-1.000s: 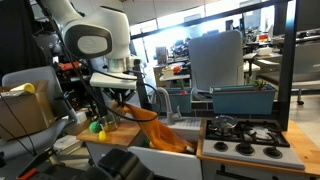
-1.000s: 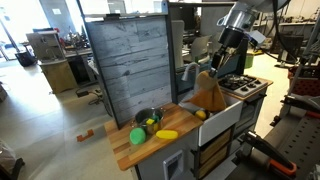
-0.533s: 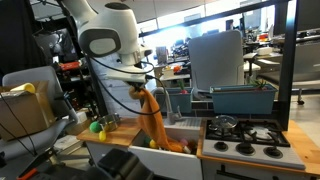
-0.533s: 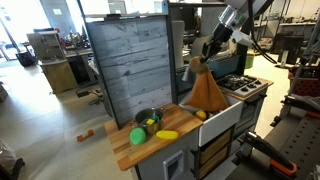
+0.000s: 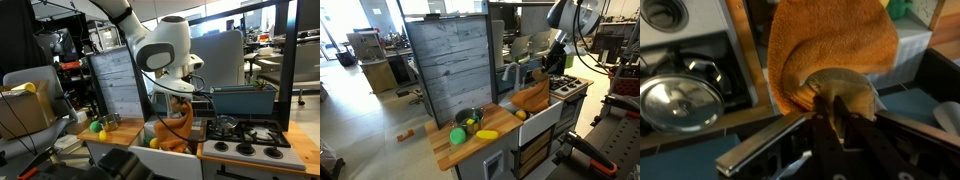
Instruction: Pick up the potato plush toy from the sink and put it in the pot
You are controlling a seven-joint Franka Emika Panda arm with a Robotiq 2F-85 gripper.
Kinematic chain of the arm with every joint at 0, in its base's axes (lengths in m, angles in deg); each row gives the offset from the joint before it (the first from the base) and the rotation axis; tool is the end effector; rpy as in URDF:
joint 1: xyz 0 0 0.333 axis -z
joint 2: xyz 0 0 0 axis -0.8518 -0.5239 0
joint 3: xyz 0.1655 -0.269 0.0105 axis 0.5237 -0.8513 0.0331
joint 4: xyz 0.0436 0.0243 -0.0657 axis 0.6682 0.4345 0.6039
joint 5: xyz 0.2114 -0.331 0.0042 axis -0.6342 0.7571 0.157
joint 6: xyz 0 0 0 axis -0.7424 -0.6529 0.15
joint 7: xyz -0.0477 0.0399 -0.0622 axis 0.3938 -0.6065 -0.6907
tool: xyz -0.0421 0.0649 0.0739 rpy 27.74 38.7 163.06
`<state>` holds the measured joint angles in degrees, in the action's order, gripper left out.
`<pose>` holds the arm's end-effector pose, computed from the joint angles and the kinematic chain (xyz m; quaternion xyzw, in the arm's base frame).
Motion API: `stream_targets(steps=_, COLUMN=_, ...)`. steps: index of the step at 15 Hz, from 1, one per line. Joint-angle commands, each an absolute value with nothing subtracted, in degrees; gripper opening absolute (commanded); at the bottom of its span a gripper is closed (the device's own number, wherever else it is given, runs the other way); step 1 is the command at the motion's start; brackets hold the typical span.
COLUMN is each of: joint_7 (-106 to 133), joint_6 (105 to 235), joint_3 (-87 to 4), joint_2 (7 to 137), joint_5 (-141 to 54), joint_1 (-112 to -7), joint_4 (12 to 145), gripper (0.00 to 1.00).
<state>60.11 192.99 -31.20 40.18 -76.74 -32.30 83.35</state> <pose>0.6310 -0.2615 0.1290 -0.9795 0.0657 -0.1708 0.0847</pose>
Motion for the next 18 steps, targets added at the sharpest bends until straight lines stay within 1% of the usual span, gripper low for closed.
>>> stream_targets(steps=1, joint_7=47.2, joint_6=179.5, joint_3=-36.9, joint_2=32.5, joint_5=-66.2, joint_1=-35.0, joint_4=71.7, gripper=0.03)
stream_targets(steps=2, joint_7=43.3, joint_6=174.9, joint_3=-37.8, joint_2=30.3, joint_5=-63.8, joint_1=-35.6, joint_4=68.4, gripper=0.38)
stream_targets(steps=3, joint_7=40.5, joint_6=170.8, joint_3=-38.4, joint_2=28.4, joint_5=-61.6, joint_1=-36.1, joint_4=65.4, gripper=0.39)
stream_targets(steps=4, joint_7=45.4, joint_6=177.7, joint_3=-35.1, joint_2=33.0, joint_5=-63.6, joint_1=-32.9, joint_4=73.3, gripper=0.21)
stream_targets(steps=6, joint_7=42.0, joint_6=173.7, joint_3=-36.2, joint_2=30.2, joint_5=-61.8, joint_1=-34.1, joint_4=69.0, gripper=0.36)
stream_targets(steps=7, joint_7=41.6, joint_6=173.4, joint_3=-36.3, joint_2=29.4, joint_5=-61.7, joint_1=-34.5, joint_4=68.0, gripper=0.39)
stream_targets(steps=18, joint_7=41.4, joint_6=173.3, joint_3=-36.6, joint_2=29.0, joint_5=-61.6, joint_1=-34.7, joint_4=67.2, gripper=0.39)
